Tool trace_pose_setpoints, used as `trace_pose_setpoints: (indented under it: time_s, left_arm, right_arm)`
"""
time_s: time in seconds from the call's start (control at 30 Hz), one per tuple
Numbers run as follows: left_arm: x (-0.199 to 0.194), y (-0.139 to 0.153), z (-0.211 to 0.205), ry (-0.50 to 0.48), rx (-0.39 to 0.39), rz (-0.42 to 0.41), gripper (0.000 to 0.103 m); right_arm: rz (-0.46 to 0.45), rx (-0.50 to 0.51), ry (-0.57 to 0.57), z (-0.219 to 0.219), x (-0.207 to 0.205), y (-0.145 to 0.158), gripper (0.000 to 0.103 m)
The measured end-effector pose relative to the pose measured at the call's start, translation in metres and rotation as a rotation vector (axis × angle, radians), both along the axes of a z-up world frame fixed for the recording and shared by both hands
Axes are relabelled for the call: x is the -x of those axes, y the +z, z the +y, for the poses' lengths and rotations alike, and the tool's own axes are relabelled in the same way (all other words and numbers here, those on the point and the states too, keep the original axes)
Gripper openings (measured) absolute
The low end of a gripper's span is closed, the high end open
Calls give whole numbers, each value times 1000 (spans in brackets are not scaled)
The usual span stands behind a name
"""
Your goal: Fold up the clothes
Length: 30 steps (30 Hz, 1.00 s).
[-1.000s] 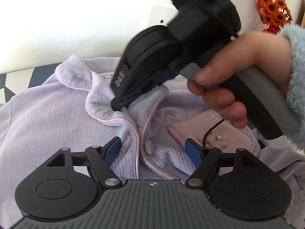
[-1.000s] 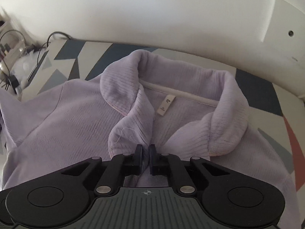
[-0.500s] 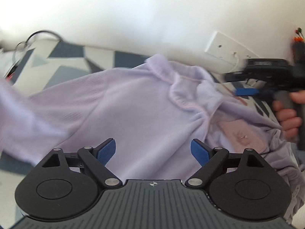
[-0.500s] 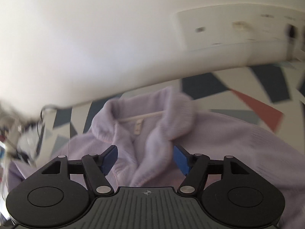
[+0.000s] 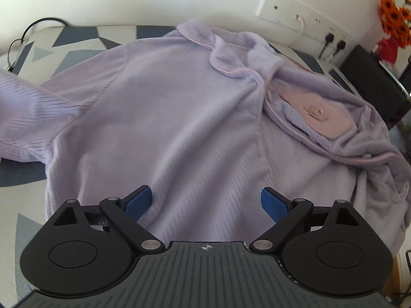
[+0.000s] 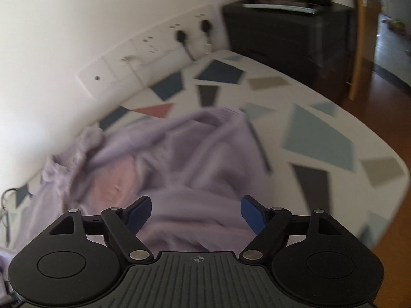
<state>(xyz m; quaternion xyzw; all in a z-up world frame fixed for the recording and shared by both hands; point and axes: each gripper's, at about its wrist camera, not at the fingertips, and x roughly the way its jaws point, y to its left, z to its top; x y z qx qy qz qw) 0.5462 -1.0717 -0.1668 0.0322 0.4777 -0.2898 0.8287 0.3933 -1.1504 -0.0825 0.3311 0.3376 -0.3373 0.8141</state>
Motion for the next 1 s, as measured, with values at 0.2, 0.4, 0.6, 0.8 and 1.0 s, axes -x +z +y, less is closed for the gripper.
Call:
trace_pose_setpoints:
  time_s: [0.2,0.4,0.6,0.8,1.0]
  left_arm:
    - [21,-9,-16,-49,-87,21,101]
    - [61,-15,-21,5,-217,-78,102]
    - [62,-12,-15,59,-219,-26,103]
    - [70,-14,-15,65,-238,-42,103]
    - [69,-14,-17,45,-249,-44,103]
  right_arm:
    - [-12,-23,-68,20,59,-22,79]
    - [-32,-80,-59,45,93,-48,66]
    - [-120,-167,-65,65,144,-58,40]
    - [-157,-104,-152,67,184,-50,35]
    - [-192,-52,-263,78,203,-67,68]
